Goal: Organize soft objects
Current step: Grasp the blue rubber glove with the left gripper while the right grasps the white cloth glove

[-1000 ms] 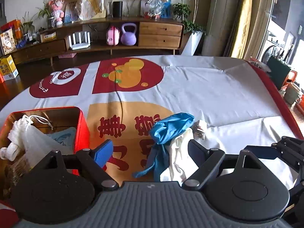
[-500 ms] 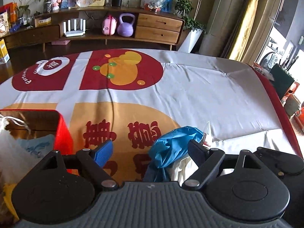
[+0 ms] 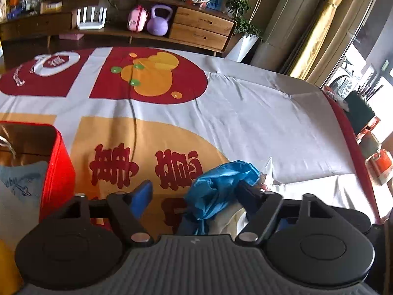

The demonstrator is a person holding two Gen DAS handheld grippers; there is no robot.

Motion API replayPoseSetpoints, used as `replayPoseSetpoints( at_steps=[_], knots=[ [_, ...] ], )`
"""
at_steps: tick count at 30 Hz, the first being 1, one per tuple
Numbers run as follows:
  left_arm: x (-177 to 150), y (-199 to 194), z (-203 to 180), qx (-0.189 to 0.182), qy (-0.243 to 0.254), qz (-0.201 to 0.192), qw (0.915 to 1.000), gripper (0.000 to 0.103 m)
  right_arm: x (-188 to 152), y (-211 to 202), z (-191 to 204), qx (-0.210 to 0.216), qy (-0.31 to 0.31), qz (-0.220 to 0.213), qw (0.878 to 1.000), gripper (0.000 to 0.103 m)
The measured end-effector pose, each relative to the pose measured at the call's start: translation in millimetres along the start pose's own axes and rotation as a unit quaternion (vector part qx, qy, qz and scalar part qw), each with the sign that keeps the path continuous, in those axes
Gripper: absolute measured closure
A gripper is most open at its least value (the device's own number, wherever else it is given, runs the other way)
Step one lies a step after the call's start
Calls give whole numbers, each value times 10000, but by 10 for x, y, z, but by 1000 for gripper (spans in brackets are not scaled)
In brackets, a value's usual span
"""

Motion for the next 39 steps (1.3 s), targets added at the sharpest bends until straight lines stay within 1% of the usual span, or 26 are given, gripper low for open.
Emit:
replayPoseSetpoints(
  at_steps=[1,3,4,5,6,7,8,11,13,17,23,31,33,35,37,39],
  knots=[
    [1,3,8,-42,-54,11,10000,40,-1,-3,6,22,6,-2,10000,59],
    [2,8,14,-96,-118,34,9999,51,4,-6,6,28,27,-3,10000,63],
    [0,7,16,-93,-121,37,9999,54,4,-13,3,17,44,-9,10000,66],
    [-3,6,18,-86,-127,44,9999,62,3,-24,-3,2,68,-11,10000,67],
    [-5,5,22,-76,-148,56,9998,67,7,-28,-12,-9,90,-11,10000,70],
    [-5,5,29,-43,-163,64,9998,69,7,-42,-22,-20,117,-16,9999,74],
    [-7,3,39,11,-169,75,9998,70,9,-51,-30,-30,138,-22,9999,75],
    [-20,-13,65,100,-143,97,9998,80,5,-101,-48,-83,181,-36,9998,82],
    [-26,-37,80,143,-146,96,9997,83,9,-141,-55,-109,202,-60,9997,87],
    [-38,-141,64,211,-75,15,9997,91,15,-245,-53,-168,228,-124,9995,90],
    [-18,-362,23,315,-4,-152,9994,91,72,-463,-37,-195,256,-301,9990,90],
    [1,-696,-40,257,21,-355,9990,92,115,-749,16,-205,186,-417,9987,90],
    [-3,-741,-48,290,61,-366,9989,92,102,-811,34,-235,149,-431,9987,90],
    [-15,-760,-58,206,71,-336,9992,92,91,-855,47,-237,152,-436,9987,90],
    [-22,-781,-40,303,42,-352,9989,92,76,-892,66,-220,145,-448,9987,90],
    [-34,-773,-40,290,103,-324,9990,92,66,-898,64,-213,137,-448,9987,90]
  ],
)
Point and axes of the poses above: each gripper's, at about its wrist camera, not at the fingertips, and y roughly the way its jaws point, z to its left, x to its top, the point moved 8 cm from there along y, roughly the way its jaws point, and after that the axes turned 3 degrees about -x, right-handed, at the moved point
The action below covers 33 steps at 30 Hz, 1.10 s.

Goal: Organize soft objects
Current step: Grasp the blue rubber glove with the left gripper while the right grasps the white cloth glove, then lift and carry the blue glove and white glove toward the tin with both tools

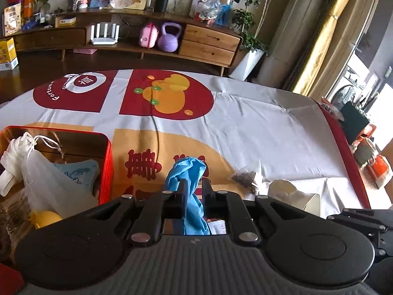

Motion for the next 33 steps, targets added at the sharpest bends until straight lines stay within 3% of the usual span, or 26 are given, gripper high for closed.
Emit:
replayPoseSetpoints(
  at_steps=[5,7,9,10,23,25,29,32,33],
  knots=[
    [-56,108,26,48,86,163,9998,87,-20,57,-18,54,43,32,10000,90],
    [-79,171,35,92,113,196,9997,72,-29,92,-33,95,85,50,9999,90],
    [-105,238,40,139,152,206,9996,34,-49,140,-63,129,120,85,9998,90],
    [-115,254,41,165,173,164,9996,31,-61,171,-75,140,130,113,9998,90],
    [-302,722,-22,484,710,485,9951,32,-198,365,-204,154,239,331,9991,90],
    [-327,737,-67,536,880,463,9936,37,-210,371,-213,146,253,348,9990,90],
    [-384,789,-125,659,1148,560,9896,66,-225,376,-208,144,255,370,9989,90],
    [-392,786,-131,717,1232,531,9884,74,-226,365,-194,135,235,373,9989,90],
    [-390,780,-126,740,1242,521,9881,82,-220,364,-187,129,232,377,9989,90]
  ],
)
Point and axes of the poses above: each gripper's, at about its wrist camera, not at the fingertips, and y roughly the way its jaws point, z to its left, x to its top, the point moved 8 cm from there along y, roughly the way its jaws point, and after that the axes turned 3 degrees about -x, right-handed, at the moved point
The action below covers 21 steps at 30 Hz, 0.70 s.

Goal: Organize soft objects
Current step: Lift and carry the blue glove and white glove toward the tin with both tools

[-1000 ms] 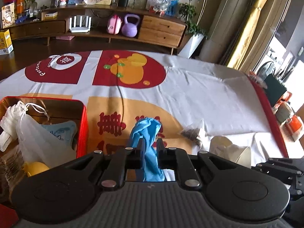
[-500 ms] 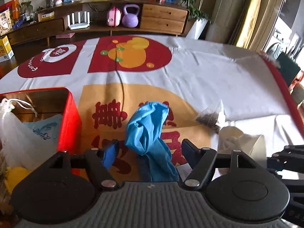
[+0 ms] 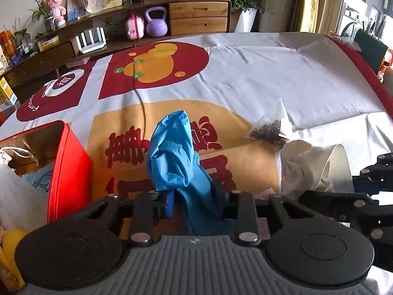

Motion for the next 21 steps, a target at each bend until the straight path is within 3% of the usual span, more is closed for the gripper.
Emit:
replayPoseSetpoints(
  at_steps=[4,21],
  knots=[
    [18,-67,39,8,-60,-71,10000,91,10,-25,22,-26,-30,-6,10000,90],
    [102,-911,125,-417,-342,-495,9973,92,234,-447,375,-18,-278,-315,9991,90]
  ],
)
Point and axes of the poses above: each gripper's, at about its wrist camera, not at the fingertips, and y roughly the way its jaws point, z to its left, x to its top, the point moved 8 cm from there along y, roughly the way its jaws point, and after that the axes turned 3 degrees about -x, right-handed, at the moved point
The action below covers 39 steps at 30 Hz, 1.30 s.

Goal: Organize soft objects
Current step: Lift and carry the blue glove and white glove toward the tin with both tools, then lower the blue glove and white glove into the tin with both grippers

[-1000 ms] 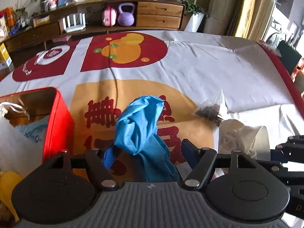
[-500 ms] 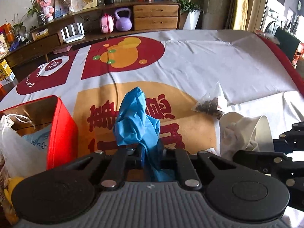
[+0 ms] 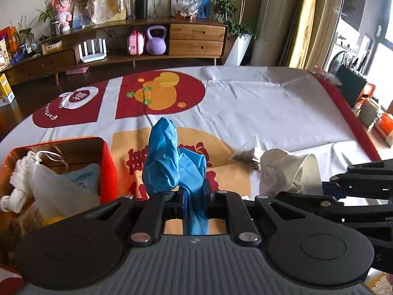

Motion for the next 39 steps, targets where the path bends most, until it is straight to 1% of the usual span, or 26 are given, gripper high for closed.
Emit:
replayPoseSetpoints(
  at_steps=[6,13,20,29,35,39],
  knots=[
    [25,-325,76,6,-34,-84,10000,92,106,-175,160,52,-105,-112,9999,90],
    [44,-709,253,75,-207,-222,9995,92,212,-337,384,128,-215,-212,9995,89],
    [11,-1028,474,247,-315,-371,9985,92,319,-431,679,250,-424,-312,9983,88],
    [-81,-1332,841,468,-459,-454,9968,92,403,-371,1097,473,-683,-292,9961,88],
    [-129,-1426,1121,612,-578,-463,9954,92,479,-243,1314,541,-827,-273,9947,88],
    [-162,-1445,1305,725,-627,-448,9944,92,557,-84,1433,541,-901,-207,9943,88]
  ],
)
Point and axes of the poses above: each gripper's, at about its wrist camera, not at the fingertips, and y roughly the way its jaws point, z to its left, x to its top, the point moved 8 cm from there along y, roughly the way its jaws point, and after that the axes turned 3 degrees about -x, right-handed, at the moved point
